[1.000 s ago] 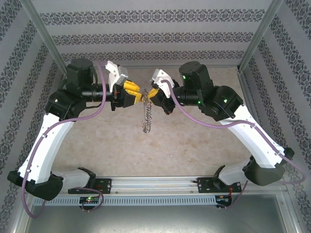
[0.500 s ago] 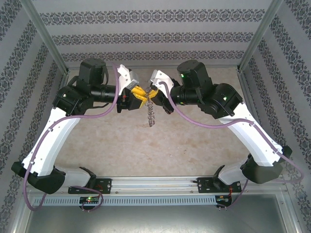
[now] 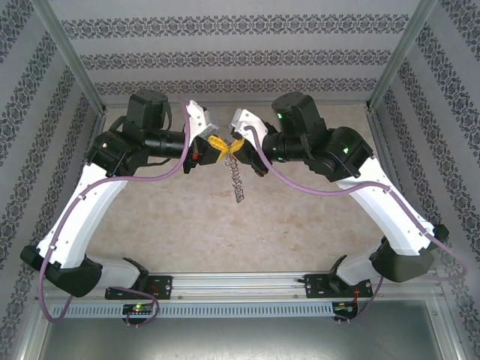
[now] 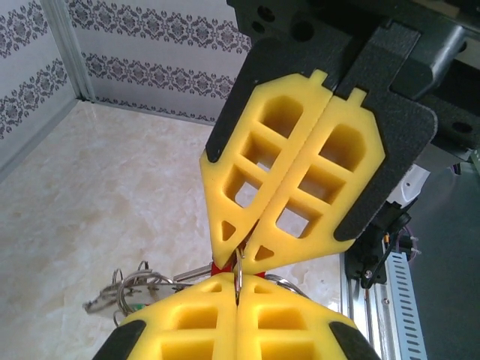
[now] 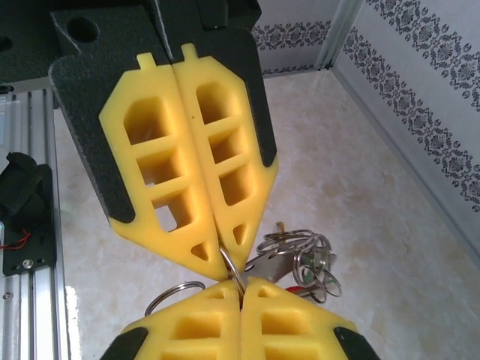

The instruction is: Put the keys on the keyring

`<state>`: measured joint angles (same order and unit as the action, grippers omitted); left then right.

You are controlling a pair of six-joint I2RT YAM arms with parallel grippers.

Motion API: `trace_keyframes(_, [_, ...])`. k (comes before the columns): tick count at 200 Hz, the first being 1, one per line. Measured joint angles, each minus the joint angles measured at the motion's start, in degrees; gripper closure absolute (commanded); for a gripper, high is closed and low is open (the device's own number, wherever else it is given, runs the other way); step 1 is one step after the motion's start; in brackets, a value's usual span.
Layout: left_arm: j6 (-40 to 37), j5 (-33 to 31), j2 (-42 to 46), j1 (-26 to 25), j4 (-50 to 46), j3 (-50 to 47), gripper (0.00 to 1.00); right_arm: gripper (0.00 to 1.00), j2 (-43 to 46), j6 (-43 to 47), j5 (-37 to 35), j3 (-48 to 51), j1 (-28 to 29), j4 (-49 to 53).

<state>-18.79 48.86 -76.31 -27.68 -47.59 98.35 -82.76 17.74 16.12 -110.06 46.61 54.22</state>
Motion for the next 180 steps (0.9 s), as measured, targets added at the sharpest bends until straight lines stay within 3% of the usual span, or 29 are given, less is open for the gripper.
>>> trace_keyframes(24, [4.2, 1.6, 1.6, 0.3, 4.5, -3.3, 1.0, 0.76, 1.0, -1.4, 0.4, 1.5, -0.6, -1.4])
trace_keyframes(156, [19.2, 6.9, 4.0, 1.9, 23.0, -10.3, 1.0, 0.78, 4.6, -6.3, 4.9, 6.0, -2.7, -7.8])
trace_keyframes(180, [21.4, 7.5, 4.5, 2.0, 26.1, -11.8, 1.0, 0.74, 4.7, -7.1, 5.7, 6.0, -3.0, -8.3])
